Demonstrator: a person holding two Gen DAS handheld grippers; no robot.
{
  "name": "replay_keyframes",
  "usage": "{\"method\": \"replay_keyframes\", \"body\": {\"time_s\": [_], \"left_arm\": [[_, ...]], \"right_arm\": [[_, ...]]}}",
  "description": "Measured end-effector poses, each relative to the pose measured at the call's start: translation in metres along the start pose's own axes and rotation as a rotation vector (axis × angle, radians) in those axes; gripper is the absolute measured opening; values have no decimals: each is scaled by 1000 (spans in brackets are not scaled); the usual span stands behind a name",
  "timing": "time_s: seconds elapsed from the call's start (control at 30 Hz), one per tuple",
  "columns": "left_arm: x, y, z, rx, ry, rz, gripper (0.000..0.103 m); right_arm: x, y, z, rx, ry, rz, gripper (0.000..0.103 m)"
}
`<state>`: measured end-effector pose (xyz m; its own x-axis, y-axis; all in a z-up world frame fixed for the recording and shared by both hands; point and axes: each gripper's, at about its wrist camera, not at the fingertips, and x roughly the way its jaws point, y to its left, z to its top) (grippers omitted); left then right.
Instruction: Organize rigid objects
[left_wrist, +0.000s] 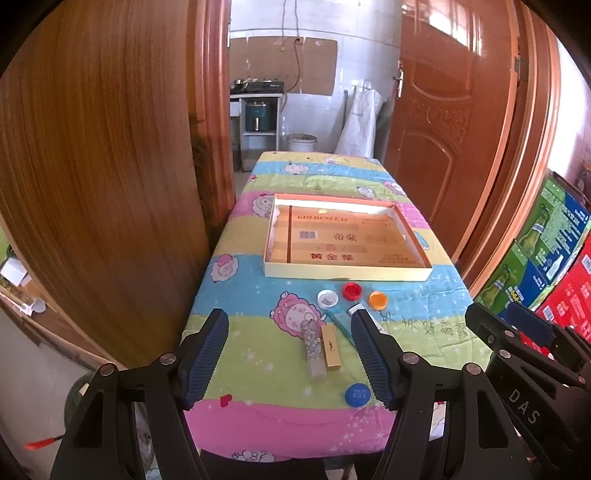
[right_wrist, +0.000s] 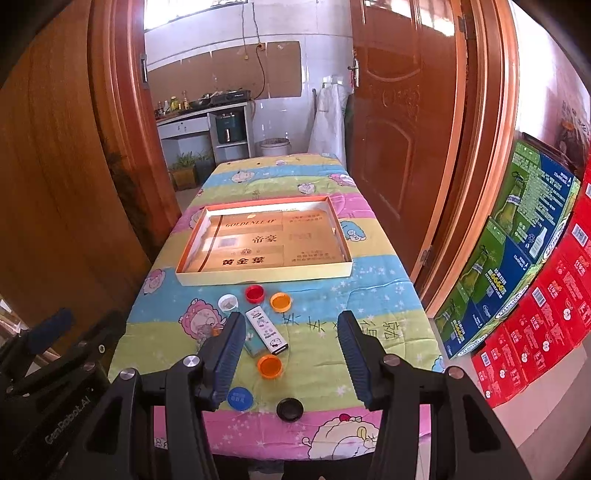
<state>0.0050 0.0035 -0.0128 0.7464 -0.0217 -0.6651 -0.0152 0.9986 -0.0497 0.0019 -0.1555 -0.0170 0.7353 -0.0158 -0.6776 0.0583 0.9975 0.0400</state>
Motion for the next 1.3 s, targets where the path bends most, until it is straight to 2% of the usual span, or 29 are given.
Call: {"method": "replay_keyframes", "body": {"time_s": [1.3], "left_arm": [[5,1,-2,13,10,6,71]], "right_arm": [[5,-3,-2,12,9,11,51]]}}
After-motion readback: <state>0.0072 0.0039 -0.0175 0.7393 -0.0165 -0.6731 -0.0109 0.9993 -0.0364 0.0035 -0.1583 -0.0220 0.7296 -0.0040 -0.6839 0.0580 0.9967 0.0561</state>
